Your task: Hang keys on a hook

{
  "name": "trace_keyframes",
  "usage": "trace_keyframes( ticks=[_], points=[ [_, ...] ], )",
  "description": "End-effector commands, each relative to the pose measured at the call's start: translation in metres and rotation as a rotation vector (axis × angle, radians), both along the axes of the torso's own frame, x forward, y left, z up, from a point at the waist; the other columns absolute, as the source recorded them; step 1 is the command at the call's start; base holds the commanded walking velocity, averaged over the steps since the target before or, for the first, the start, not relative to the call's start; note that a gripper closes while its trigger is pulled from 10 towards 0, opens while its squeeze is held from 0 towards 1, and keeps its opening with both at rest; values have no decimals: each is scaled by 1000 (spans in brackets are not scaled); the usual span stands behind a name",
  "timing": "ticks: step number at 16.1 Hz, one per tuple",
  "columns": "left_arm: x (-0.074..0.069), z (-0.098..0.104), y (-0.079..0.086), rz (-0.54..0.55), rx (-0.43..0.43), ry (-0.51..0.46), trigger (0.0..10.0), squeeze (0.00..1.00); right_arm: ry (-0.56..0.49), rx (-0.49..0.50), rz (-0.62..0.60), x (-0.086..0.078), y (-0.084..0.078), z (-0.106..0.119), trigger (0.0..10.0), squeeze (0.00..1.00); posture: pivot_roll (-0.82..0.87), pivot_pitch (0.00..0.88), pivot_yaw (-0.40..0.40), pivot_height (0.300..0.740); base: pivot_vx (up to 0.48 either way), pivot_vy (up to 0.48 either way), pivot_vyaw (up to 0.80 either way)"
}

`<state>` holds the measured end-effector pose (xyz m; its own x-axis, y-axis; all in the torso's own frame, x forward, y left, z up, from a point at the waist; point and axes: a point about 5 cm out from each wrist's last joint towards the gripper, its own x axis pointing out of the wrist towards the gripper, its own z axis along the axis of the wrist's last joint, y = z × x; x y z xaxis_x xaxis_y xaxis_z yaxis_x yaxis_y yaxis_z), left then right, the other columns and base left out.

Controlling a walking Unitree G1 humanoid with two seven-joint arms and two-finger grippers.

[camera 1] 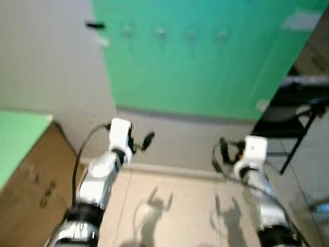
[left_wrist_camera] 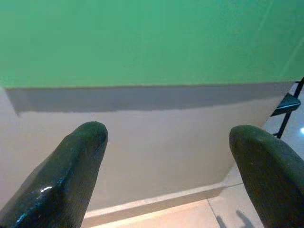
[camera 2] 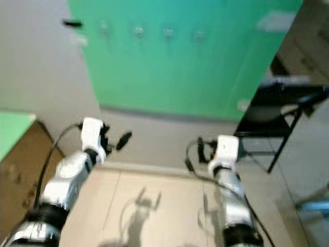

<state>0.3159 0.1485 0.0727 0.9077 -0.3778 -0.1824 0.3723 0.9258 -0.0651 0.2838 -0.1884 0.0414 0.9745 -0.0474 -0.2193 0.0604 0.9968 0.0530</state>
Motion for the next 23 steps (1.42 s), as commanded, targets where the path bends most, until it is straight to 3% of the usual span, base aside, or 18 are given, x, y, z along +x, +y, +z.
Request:
trace_keyframes(
  ticks=[1, 3, 4, 8, 14, 19, 21, 23],
  points=[
    [0, 0, 9, 21, 24, 4, 10000, 0, 5, -8, 28, 3, 9, 0, 10000, 1000, -42, 0, 0, 740, 0, 476, 0],
    [0, -1, 9, 19, 23, 4, 10000, 0, 2, -23, 83, 4, 16, 0, 10000, 1000, -36, 0, 0, 740, 0, 476, 0],
    [-1, -1, 8, 12, 28, 5, 10000, 0, 14, -7, 73, 4, 17, -1, 10000, 0, -32, 0, -2, 740, 0, 476, 0],
    [0, -6, 13, 92, 83, 32, 10000, 0, 3, -6, 108, 4, 20, 0, 10000, 0, -35, 0, 1, 740, 0, 349, 198],
    [-4, -6, 1, 65, 120, -2, 10000, 0, 2, 8, 155, 5, 26, 1, 10000, 0, -37, 0, -5, 740, 0, 0, 760],
    [-6, -9, -4, 115, 136, 10, 10000, 0, 5, 19, 212, 5, 35, 2, 10000, 0, -31, 0, -13, 740, 0, -474, 717],
    [3, 17, -10, 125, 84, -149, 10000, 0, -191, -24, 97, 11, 18, 30, 10000, 0, -32, 0, -13, 740, 124, -426, 700],
    [7, 26, -13, 115, 62, -178, 10000, 0, -234, -36, 74, 13, 14, 38, 10000, 0, -34, 0, -11, 740, 263, -399, 700]
  ],
)
